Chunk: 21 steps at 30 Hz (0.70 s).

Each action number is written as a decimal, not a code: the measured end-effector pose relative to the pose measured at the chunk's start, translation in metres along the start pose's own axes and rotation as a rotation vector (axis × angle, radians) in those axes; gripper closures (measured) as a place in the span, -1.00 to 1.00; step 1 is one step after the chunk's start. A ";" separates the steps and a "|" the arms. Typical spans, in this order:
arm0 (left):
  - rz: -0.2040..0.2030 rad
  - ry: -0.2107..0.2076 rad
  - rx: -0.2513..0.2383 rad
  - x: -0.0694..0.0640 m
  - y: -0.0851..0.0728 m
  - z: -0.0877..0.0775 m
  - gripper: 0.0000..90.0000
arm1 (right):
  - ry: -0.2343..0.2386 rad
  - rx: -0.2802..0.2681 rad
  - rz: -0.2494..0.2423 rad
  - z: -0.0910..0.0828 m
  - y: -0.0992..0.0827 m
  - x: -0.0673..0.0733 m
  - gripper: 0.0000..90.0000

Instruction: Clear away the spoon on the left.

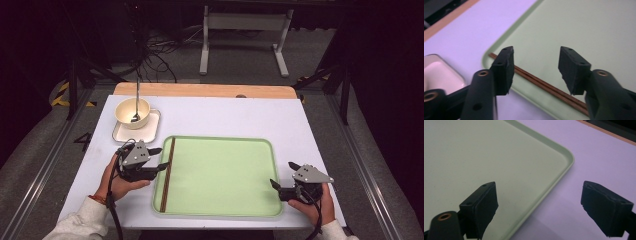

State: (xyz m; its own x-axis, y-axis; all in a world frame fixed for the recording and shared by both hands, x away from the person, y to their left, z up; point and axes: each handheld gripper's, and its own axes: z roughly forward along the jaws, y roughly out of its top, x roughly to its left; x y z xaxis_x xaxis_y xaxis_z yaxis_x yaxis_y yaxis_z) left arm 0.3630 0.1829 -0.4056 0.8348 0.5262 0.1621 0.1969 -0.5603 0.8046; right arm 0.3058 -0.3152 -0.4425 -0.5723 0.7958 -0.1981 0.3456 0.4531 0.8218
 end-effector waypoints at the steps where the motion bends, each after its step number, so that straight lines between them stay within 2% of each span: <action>1: -0.006 0.012 -0.004 0.002 0.000 -0.002 -0.07 | -0.001 -0.003 0.004 0.000 0.000 -0.001 -0.68; 2: -0.024 0.024 -0.018 0.007 -0.002 -0.006 -0.14 | -0.002 -0.004 0.006 0.000 0.000 -0.001 -0.68; 3: -0.024 0.024 -0.018 0.007 -0.002 -0.006 -0.20 | -0.002 -0.004 0.006 0.000 0.000 -0.001 -0.68; 4: -0.039 0.035 -0.022 0.009 -0.002 -0.008 -0.20 | -0.003 -0.003 0.005 -0.001 0.000 -0.001 -0.68; 6: -0.060 0.051 -0.035 0.013 -0.004 -0.011 -0.32 | -0.003 -0.005 0.004 -0.001 0.000 -0.001 -0.68; 9: -0.080 0.082 -0.029 0.018 -0.004 -0.014 -0.46 | 0.000 -0.009 0.004 -0.002 -0.001 0.000 -0.68; 13: -0.103 0.099 -0.034 0.024 -0.005 -0.016 -0.59 | 0.000 -0.010 0.012 -0.004 -0.001 0.000 -0.68; 18: -0.130 0.117 -0.041 0.036 -0.006 -0.020 -0.59 | -0.002 -0.009 0.004 -0.003 0.000 0.002 -0.68; 21: -0.142 0.144 -0.036 0.046 -0.006 -0.024 -0.58 | -0.003 -0.009 0.006 -0.002 0.001 0.002 -0.68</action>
State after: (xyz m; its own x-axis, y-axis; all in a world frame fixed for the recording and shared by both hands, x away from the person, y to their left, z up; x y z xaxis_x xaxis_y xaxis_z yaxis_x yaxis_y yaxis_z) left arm 0.3876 0.2261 -0.3892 0.7175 0.6855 0.1234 0.2869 -0.4523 0.8445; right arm 0.3033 -0.3139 -0.4406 -0.5682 0.7995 -0.1949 0.3423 0.4450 0.8275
